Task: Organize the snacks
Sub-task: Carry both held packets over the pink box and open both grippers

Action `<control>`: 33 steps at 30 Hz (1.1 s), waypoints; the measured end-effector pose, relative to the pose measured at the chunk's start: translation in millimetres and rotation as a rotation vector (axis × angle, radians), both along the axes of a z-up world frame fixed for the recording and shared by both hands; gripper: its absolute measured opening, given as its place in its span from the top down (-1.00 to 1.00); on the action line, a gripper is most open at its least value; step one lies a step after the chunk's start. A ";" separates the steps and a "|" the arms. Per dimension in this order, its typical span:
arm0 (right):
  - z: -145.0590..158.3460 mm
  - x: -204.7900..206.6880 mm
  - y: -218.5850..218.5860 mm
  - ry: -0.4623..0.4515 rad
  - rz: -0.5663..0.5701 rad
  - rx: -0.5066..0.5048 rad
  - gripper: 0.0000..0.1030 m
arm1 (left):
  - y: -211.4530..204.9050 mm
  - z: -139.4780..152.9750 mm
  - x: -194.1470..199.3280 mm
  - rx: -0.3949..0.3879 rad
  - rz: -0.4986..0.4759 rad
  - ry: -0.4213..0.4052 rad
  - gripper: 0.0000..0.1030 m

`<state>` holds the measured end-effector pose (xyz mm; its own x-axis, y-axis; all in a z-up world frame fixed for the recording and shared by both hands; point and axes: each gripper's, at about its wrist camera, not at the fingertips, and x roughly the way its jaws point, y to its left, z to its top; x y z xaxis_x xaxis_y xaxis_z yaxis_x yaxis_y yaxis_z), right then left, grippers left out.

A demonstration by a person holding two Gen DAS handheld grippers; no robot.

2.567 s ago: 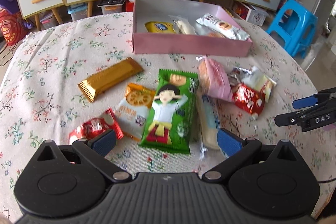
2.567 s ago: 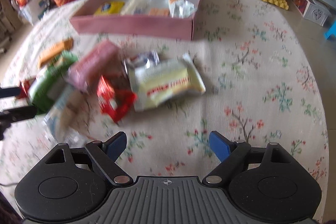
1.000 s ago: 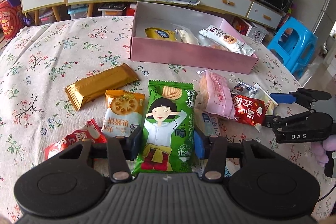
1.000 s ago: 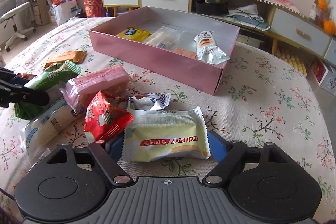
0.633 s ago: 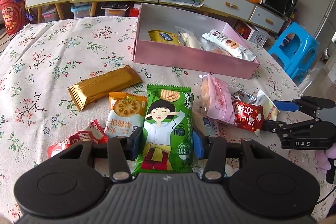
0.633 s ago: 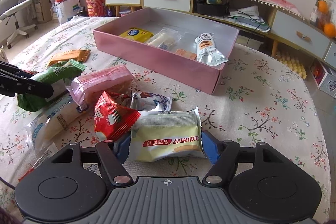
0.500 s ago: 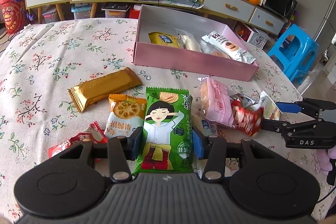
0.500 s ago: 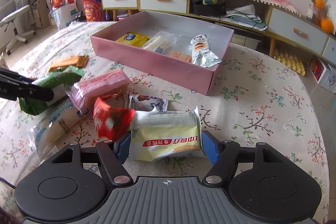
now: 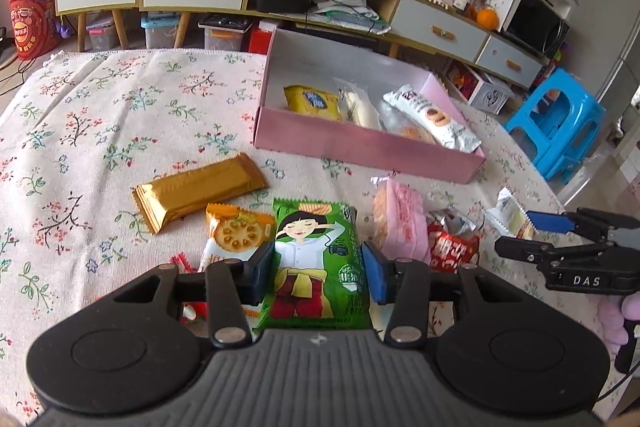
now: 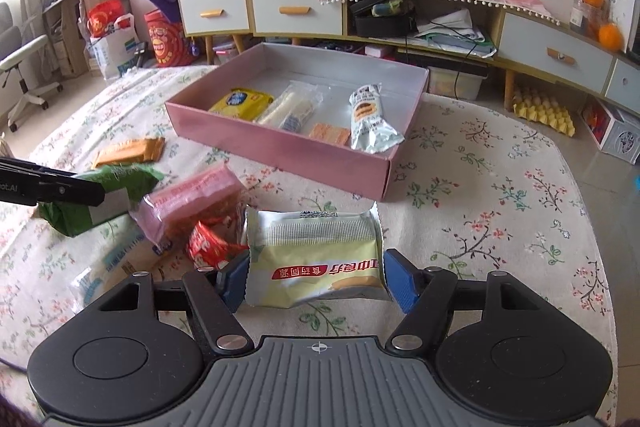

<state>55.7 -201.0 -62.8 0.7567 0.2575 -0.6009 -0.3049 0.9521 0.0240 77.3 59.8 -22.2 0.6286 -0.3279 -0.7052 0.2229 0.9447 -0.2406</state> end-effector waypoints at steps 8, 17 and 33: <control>18.9 9.6 10.5 0.012 -0.029 0.050 -0.36 | -4.2 20.5 6.0 -0.053 0.020 -0.045 0.17; 46.6 34.9 21.8 0.021 -0.062 0.174 -0.36 | -8.9 43.9 24.1 -0.156 0.094 -0.097 0.17; 45.4 106.1 27.4 0.019 -0.011 0.234 -0.37 | -23.0 31.2 118.8 -0.148 0.094 -0.112 0.17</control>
<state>161.8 -173.5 -17.3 0.7492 0.3835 -0.5400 -0.2924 0.9231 0.2500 196.1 36.8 8.9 0.7328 -0.3593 -0.5778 0.1687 0.9186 -0.3573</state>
